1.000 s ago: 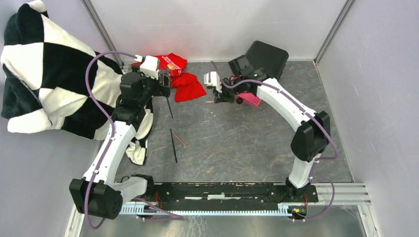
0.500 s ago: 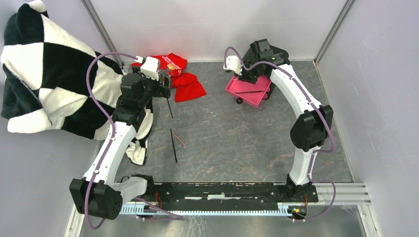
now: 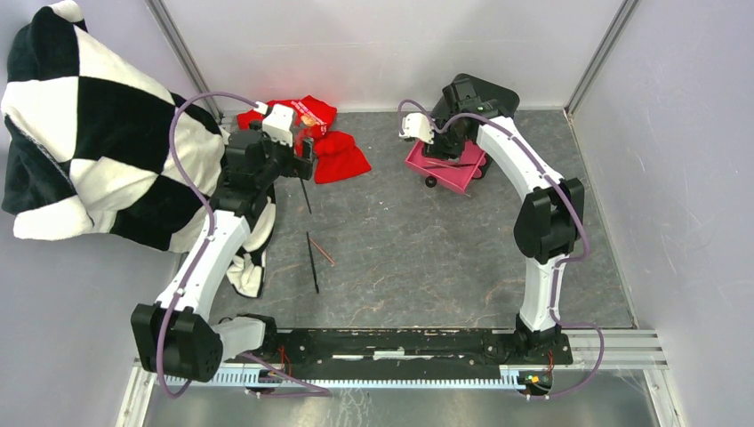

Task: Organize the makeup
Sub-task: Place the makeup tool in the drawer.

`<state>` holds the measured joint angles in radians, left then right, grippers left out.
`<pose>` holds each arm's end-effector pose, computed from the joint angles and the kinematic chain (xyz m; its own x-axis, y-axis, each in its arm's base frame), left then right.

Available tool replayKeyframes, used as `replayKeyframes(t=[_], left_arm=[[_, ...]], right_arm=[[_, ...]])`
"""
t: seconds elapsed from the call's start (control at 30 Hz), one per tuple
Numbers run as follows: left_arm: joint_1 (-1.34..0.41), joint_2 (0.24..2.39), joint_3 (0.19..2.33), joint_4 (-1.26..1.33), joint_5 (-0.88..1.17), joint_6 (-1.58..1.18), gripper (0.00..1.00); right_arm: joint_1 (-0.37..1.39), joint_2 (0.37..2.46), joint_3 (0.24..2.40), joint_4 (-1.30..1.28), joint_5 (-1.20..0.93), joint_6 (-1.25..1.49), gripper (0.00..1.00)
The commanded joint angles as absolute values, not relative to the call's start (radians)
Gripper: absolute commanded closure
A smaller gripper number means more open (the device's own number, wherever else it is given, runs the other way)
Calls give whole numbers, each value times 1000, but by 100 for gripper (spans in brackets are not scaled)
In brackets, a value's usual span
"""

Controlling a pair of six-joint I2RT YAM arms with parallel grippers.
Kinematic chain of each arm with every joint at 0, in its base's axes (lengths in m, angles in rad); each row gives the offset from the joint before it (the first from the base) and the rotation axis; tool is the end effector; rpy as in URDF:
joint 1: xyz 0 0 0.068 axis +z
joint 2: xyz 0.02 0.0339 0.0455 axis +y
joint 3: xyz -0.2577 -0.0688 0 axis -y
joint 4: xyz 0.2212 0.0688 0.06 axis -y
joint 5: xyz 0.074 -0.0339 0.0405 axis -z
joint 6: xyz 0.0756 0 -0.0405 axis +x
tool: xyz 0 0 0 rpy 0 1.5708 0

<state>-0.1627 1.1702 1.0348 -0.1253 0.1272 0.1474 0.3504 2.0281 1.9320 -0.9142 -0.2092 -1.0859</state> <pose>0.2853 -0.0566 0.3420 -0.2102 0.1821 -0.9605 0.3159 0.9424 0.1096 0.4063 0.1652 0.2579 0.0180 -0.9148 -0.4034 -0.9087 0.1534 -0.3883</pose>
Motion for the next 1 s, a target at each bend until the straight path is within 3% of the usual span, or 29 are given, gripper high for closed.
replayKeyframes(t=[0.0, 0.13, 0.53, 0.97], left_arm=[[-156, 1228, 1036, -126, 188, 198, 0], [-156, 1301, 1027, -137, 201, 175, 1], [-158, 1605, 1100, -187, 63, 114, 12], [-149, 1856, 1236, -248, 3, 123, 24]], right_arm=[[345, 1940, 1920, -870, -229, -1070, 36], [347, 1851, 1854, -811, -298, -1017, 29], [346, 1554, 1566, -622, -518, -736, 29], [347, 1412, 1316, -562, -682, -641, 31]])
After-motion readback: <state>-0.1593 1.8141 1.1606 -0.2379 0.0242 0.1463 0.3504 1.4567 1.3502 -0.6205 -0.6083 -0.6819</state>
